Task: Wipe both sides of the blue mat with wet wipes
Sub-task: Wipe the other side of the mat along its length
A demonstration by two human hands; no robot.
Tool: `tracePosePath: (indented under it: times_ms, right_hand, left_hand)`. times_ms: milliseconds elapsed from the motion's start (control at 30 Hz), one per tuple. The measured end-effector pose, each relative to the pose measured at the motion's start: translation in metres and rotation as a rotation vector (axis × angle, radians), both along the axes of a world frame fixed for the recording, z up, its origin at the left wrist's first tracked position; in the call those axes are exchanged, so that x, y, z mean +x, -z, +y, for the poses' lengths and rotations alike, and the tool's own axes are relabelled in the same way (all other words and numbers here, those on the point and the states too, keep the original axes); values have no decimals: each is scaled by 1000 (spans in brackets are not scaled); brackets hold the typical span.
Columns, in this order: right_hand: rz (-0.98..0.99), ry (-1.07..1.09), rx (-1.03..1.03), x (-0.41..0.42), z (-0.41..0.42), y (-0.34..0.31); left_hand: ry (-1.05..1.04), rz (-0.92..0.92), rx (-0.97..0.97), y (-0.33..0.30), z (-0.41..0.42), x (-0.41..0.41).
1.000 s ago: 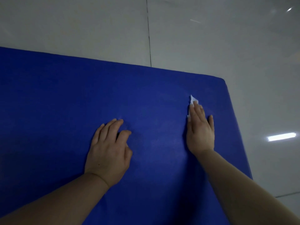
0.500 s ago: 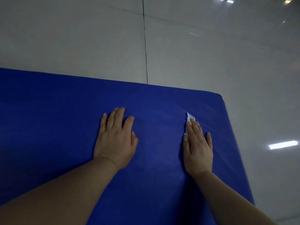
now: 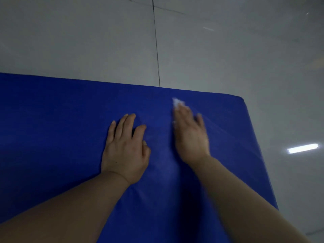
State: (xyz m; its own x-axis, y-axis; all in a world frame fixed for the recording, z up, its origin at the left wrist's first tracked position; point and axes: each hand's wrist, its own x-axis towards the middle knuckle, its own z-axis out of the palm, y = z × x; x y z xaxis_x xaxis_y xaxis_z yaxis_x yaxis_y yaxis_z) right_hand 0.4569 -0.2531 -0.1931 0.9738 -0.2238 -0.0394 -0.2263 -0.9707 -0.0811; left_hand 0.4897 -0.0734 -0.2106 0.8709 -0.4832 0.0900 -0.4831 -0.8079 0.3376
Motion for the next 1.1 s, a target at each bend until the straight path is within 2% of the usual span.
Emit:
tracePosePath:
  times_ms: [67, 133, 167, 200, 300, 333, 400, 533, 633, 700, 800, 833, 900, 1033, 1100]
  right_hand:
    - [44, 344, -9, -17, -50, -6]
    - [69, 531, 7, -21, -65, -13]
    - [24, 504, 23, -15, -54, -12]
    - [-32, 386, 54, -5, -34, -10]
    - [-54, -173, 120, 24, 30, 2]
    - [-66, -267, 111, 33, 36, 3]
    - [-51, -239, 33, 44, 13, 0]
    - [110, 155, -54, 15, -79, -12]
    - [118, 328, -67, 14, -86, -16]
    - [74, 201, -26, 30, -52, -10]
    - [-26, -170, 55, 43, 5, 1]
    - [-36, -196, 52, 42, 8, 3]
    - [-23, -96, -17, 35, -18, 3]
    - [85, 403, -74, 10, -96, -10]
    - [62, 397, -73, 16, -86, -12]
  left_hand:
    - [4, -7, -8, 1, 0, 0]
    - [6, -9, 6, 2, -1, 0]
    - [6, -9, 12, 2, -1, 0]
    - [6, -9, 14, 2, -1, 0]
    - [10, -10, 22, -1, -1, 0]
    - [12, -9, 26, -1, -1, 0]
    - [11, -6, 20, -1, 0, 0]
    - [11, -2, -7, 0, 0, 0]
    - [17, 4, 3, 1, -1, 1]
    - [19, 10, 13, 1, -1, 0]
    - [21, 2, 13, 0, -1, 1]
    - [21, 1, 6, 0, -2, 1]
    - [22, -2, -8, 1, -1, 1]
    - [25, -6, -16, 2, -1, 1]
    - [27, 2, -17, 2, -1, 2]
